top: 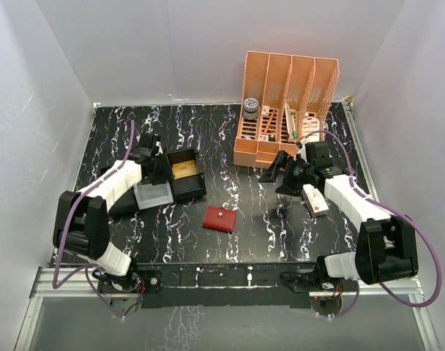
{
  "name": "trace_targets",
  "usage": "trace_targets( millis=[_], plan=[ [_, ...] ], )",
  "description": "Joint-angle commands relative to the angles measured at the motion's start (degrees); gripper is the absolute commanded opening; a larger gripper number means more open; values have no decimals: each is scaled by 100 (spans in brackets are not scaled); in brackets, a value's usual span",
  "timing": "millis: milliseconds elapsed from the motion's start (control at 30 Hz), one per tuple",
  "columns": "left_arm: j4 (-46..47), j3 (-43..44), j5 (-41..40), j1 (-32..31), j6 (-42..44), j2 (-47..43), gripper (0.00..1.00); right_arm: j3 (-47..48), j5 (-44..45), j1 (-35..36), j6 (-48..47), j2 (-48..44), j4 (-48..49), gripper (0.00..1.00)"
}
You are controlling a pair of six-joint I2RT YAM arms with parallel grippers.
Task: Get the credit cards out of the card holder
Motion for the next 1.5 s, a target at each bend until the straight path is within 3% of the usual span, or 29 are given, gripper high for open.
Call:
trace_targets(
  millis=[0,400,767,933,1133,1367,1467],
  plan=[
    [38,295,527,-347,-393,242,22,-33,-31,98,0,-145,188,88],
    [30,773,250,-1381,-1239,696,22,-233,133,412,149,-192,185,88],
    [336,1144,328,-1932,-1714,1163,23,-713,546,706,696,-437,323,89],
    [245,1267,309,-2048,-1687,1264,32,-956,325,789,968,-550,758,88],
    [-179,1461,146,-2044,-1425,1072,56,-833,397,1029,840,-488,762,87],
    [-468,1395,-205,-2045,-1204,225,67,-764,1143,2023,1120,-335,1089,81],
    [-390,881,-344,-2045,-1248,-542,71,-706,1394,2433,1098,-103,1306,72]
  ],
)
